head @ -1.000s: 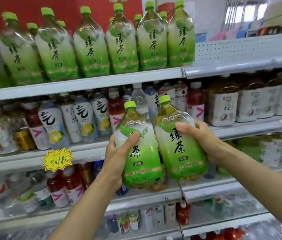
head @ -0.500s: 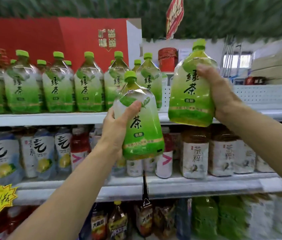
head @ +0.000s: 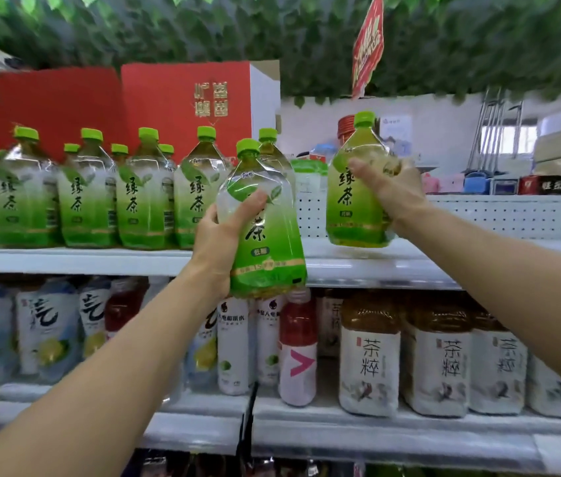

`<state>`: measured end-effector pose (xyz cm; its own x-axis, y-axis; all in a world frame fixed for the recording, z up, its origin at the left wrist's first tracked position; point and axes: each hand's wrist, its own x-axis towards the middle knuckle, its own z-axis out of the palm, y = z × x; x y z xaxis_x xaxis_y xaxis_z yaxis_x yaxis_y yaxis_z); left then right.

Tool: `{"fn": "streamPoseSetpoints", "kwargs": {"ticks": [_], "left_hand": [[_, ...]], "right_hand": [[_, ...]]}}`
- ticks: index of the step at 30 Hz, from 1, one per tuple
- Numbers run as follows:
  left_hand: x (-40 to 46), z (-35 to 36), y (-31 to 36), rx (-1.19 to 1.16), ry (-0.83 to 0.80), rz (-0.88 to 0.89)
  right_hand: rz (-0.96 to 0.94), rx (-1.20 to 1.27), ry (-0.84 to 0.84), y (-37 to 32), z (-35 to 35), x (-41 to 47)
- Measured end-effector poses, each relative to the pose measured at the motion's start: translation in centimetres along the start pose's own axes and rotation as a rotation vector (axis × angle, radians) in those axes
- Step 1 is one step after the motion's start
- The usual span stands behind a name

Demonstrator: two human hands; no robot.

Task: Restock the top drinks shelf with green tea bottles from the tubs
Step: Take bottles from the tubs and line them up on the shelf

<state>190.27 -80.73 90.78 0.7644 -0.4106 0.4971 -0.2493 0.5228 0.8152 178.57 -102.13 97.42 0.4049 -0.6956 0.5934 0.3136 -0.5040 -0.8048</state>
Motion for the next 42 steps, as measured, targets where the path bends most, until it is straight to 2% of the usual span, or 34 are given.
{"fn": "streamPoseSetpoints", "kwargs": {"ticks": [4,9,14,21,26,35,38,42], "left_hand": [[1.4,-0.5,-0.8,-0.051,-0.012,-0.040],[2.0,-0.9,-1.2,-0.095,-0.038,-0.070],[1.9,-0.8,-1.3,-0.093,-0.086,-0.055],[2.2,-1.3,-1.5,-0.105,-0.097,-0.063],[2.3,-1.2,-1.4,-0.070,-0.070,-0.087],[2.3,-1.2,-1.5,-0.054,-0.082,-0.079],[2.3,-1.2,-1.6,-0.051,-0.076,-0.080],[2.3,-1.2,-1.4,-0.049,-0.077,-0.080]], "right_hand": [[0.056,-0.001,-0.183,1.3,-0.2,2.1],[0.090,-0.274,-0.295,2.8,-0.8,3.7],[0.050,-0.284,-0.238,3.2,0.9,4.9],[0.142,-0.313,-0.193,6.6,4.4,9.9],[0.146,-0.344,-0.191,5.9,6.3,9.4],[0.146,-0.351,-0.274,9.5,8.0,12.7],[0.150,-0.354,-0.281,8.3,7.7,11.3],[0.134,-0.431,-0.383,5.7,7.1,7.4]]}}
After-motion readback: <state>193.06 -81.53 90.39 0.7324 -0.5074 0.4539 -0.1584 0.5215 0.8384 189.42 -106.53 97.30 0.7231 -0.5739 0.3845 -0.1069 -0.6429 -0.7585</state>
